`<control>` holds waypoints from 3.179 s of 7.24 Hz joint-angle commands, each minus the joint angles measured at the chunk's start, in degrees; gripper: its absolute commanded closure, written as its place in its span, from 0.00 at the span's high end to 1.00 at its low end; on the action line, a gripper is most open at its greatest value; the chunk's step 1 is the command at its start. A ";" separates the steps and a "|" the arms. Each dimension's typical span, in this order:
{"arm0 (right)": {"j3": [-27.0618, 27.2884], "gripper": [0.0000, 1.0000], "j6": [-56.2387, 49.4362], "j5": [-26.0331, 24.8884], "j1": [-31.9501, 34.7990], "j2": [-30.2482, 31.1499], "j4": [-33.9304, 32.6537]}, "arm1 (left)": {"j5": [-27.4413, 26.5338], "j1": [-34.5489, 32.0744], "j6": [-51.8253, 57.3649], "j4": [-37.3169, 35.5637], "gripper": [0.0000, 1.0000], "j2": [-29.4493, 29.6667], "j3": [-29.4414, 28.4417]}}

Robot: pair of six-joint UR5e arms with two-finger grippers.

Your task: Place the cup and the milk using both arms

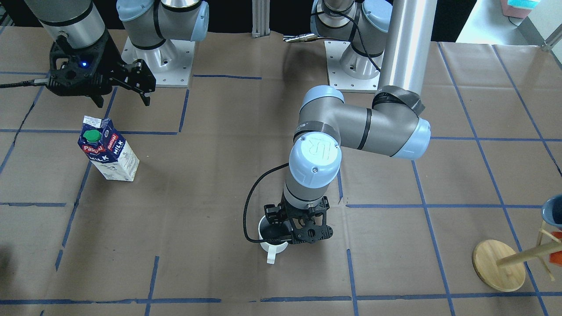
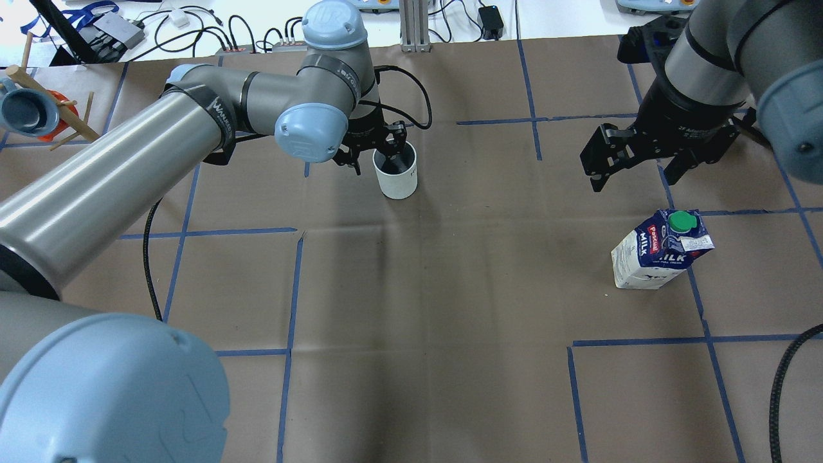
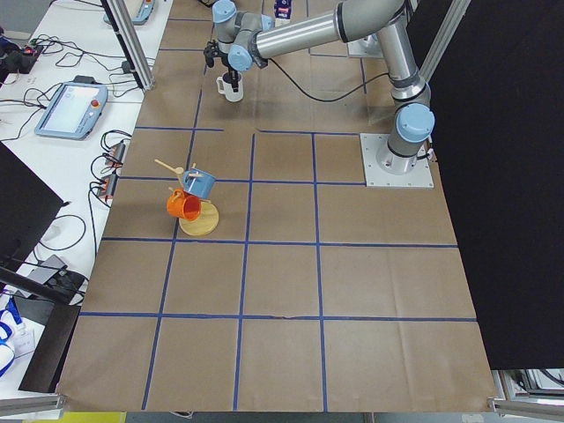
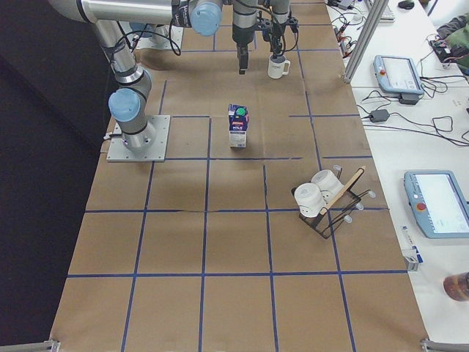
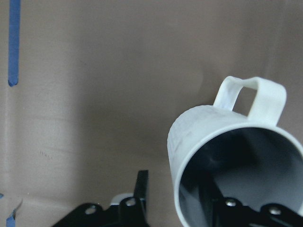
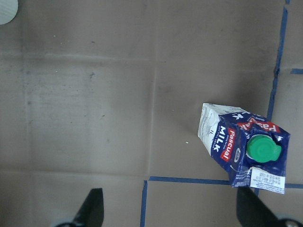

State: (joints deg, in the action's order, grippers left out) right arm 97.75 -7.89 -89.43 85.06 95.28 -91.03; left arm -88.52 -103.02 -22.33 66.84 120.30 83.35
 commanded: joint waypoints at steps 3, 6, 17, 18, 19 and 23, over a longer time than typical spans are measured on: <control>4.88 1.00 -10.14 0.65 -11.23 4.63 -0.63 | -1.64 2.62 8.48 10.57 0.99 -18.90 9.16; 12.28 1.00 -9.97 0.92 -13.69 6.23 -11.96 | -3.06 12.29 22.12 23.45 0.99 -41.04 18.66; 19.32 0.99 -7.50 0.92 -13.78 -3.17 -20.32 | -1.83 19.96 26.81 30.45 0.99 -45.59 19.48; 19.41 0.72 -7.50 0.84 -13.78 -3.17 -23.11 | -2.27 19.96 26.63 30.45 1.00 -45.94 19.39; 19.41 0.59 -7.67 0.92 -13.78 -3.17 -23.40 | -2.45 19.87 26.37 30.89 1.00 -46.21 19.48; 15.75 0.49 -7.67 0.49 -13.70 -2.82 -22.18 | -2.01 19.87 26.19 31.07 1.00 -46.64 18.69</control>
State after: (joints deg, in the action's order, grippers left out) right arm 115.79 -15.63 -88.86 71.29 92.32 -114.03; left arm -90.77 -83.12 3.94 97.85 74.28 102.37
